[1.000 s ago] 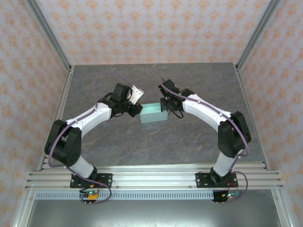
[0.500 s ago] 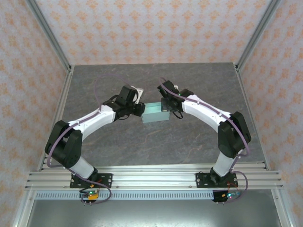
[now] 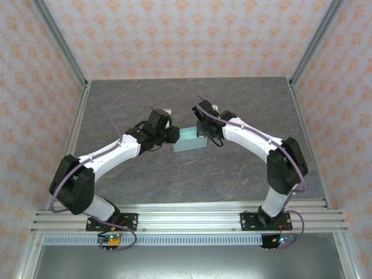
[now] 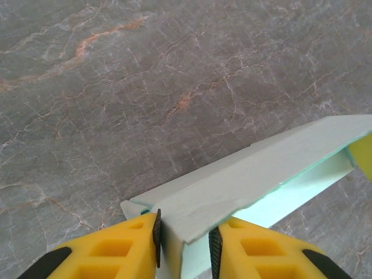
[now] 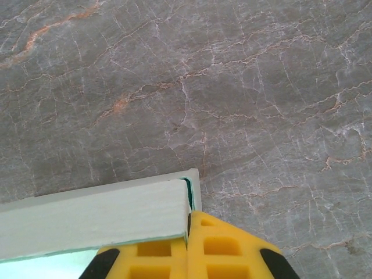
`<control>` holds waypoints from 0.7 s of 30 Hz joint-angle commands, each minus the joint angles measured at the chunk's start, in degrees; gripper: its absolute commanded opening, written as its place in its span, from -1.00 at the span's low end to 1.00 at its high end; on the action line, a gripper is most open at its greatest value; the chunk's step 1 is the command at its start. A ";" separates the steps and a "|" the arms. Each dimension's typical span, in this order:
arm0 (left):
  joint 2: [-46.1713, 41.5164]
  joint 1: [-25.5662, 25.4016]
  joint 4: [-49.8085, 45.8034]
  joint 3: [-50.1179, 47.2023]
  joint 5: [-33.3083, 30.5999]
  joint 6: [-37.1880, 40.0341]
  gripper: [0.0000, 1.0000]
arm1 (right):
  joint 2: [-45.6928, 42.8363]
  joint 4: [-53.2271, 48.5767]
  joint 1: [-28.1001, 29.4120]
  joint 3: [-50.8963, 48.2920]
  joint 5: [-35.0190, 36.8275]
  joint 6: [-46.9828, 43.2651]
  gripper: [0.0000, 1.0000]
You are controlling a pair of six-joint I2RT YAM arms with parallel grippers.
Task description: Fold the paper box
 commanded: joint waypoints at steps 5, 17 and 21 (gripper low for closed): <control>-1.96 -0.91 -0.13 -0.29 -0.64 -0.72 -0.50 | 0.13 -0.27 1.07 -1.94 -0.39 1.42 -0.92; -1.74 -1.40 -0.93 -2.33 -1.00 -1.90 -0.55 | -0.19 -0.09 1.07 -2.13 0.80 2.28 -0.92; -1.61 -1.80 -0.37 -2.92 -1.45 -3.10 -0.74 | -0.16 -0.20 1.09 -2.14 1.18 2.56 -0.92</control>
